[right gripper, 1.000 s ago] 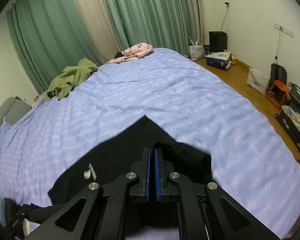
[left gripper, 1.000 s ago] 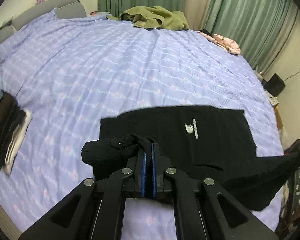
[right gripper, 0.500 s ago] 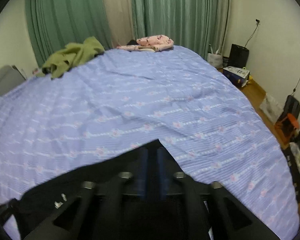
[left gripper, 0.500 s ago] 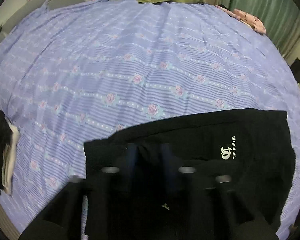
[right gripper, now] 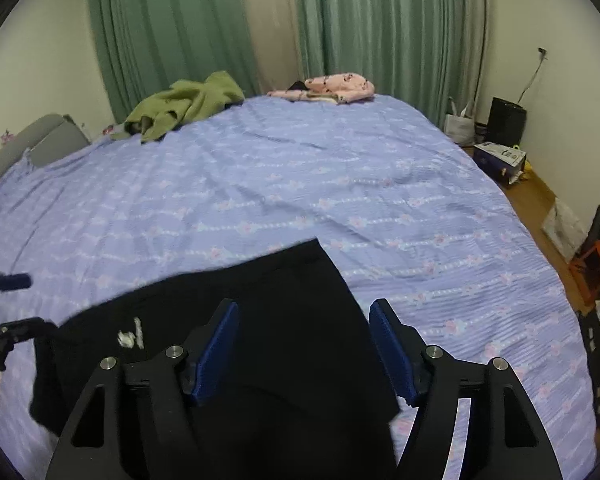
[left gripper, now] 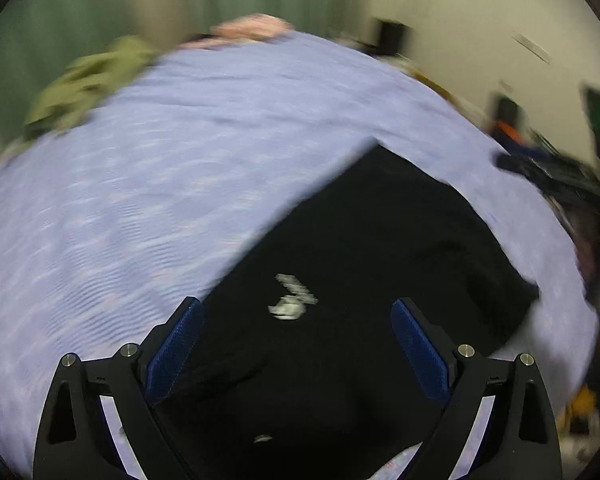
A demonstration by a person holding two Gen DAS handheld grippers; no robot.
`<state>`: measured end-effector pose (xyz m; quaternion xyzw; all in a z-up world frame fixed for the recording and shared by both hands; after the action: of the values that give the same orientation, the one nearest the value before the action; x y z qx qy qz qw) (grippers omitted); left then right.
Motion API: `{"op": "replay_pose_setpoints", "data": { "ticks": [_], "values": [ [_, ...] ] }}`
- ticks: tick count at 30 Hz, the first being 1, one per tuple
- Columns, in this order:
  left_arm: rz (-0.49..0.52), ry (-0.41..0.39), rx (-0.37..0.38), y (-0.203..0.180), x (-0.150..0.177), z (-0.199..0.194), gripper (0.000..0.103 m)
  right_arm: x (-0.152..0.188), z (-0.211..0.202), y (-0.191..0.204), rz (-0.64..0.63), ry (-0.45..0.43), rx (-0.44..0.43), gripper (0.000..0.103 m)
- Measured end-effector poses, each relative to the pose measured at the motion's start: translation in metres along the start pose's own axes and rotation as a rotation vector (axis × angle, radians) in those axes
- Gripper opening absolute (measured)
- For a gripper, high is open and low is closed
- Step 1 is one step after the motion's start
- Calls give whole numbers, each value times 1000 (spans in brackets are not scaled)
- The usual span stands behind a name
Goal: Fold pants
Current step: 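Lift the waistband with both grippers and fold it over toward the pant legs, then lay the folded waistband down and open both grippers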
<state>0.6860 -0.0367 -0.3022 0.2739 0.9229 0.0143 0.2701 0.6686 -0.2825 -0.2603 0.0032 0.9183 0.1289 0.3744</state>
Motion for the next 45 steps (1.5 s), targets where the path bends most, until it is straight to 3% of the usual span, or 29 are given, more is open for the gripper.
{"op": "replay_pose_setpoints", "data": {
  "ticks": [4,7,15,19,21,23,24,26,36,39,45],
  "values": [
    [90,61,81,-24,-1,35,86,18,11,-20,-10,61,-10,69],
    [79,97,100,-30,0,54,85,32,33,-29,-7,123,-50,69],
    [53,198,184,-37,12,89,67,40,89,-49,40,192,-92,68],
    [18,236,214,-35,18,104,61,42,109,-53,68,207,-111,57],
    [12,257,222,-36,22,108,49,45,117,-56,92,215,-101,52],
    [9,273,213,-36,27,110,33,48,122,-60,111,224,-101,27],
    [3,281,215,-37,28,110,27,50,124,-61,116,229,-99,22],
    [-11,272,232,-36,29,105,17,50,122,-60,120,224,-99,14],
    [-124,72,203,-17,4,37,11,-4,46,-37,41,6,-16,10],
    [-147,50,172,-6,-9,42,11,-30,54,-38,2,-5,-15,10],
    [-230,103,131,19,-21,85,11,-53,113,-51,-13,62,-27,10]
  ]
}}
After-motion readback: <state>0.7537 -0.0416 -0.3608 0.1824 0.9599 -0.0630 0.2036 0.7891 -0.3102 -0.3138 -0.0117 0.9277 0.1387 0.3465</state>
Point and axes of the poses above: each gripper's, at about its wrist camera, not at the fingertips, and z roughly the way its jaws point, y to its left, x to its underside, the point moved 7 cm from there along z, roughly the way its jaws point, and after that the axes turned 15 degrees about -x, right-handed, at the moved point
